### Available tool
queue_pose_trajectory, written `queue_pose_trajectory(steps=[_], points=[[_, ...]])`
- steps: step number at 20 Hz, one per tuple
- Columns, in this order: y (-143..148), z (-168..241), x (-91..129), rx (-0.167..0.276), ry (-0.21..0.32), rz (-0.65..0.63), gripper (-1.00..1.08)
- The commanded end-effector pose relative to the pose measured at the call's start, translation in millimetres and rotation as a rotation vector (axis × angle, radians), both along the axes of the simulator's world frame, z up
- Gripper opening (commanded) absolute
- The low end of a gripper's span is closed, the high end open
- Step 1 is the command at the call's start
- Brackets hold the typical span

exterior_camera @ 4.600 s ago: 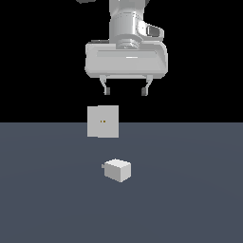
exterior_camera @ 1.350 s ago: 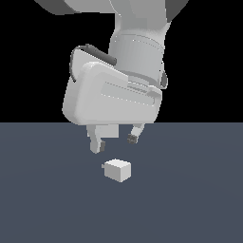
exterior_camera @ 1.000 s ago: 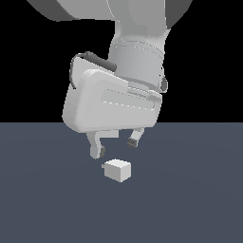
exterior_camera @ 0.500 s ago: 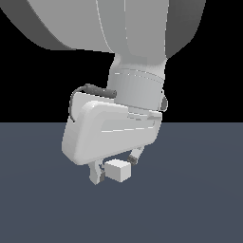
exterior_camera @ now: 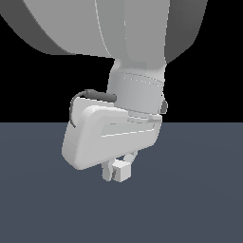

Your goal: Plug the charger into the wall socket.

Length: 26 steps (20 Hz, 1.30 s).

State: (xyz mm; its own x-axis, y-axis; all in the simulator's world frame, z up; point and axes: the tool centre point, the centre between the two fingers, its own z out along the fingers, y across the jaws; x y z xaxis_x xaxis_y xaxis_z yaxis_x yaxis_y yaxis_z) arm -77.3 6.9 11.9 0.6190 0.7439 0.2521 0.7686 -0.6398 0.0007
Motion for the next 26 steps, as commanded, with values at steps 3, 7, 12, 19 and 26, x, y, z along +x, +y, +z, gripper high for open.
queue_pose_trajectory(steps=[3, 7, 12, 19, 26], points=[[-0.1, -0.3, -0.1, 0.0, 0.0, 0.0, -1.0], [0.4, 0.5, 0.3, 0.0, 0.0, -0.006, -1.0], [4.2, 3.9, 2.4, 0.001, -0.001, -0.042, -1.0], [14.7, 13.6, 9.2, 0.002, -0.002, -0.144, -1.0], [28.8, 28.1, 21.3, 0.005, -0.004, -0.296, -1.0]])
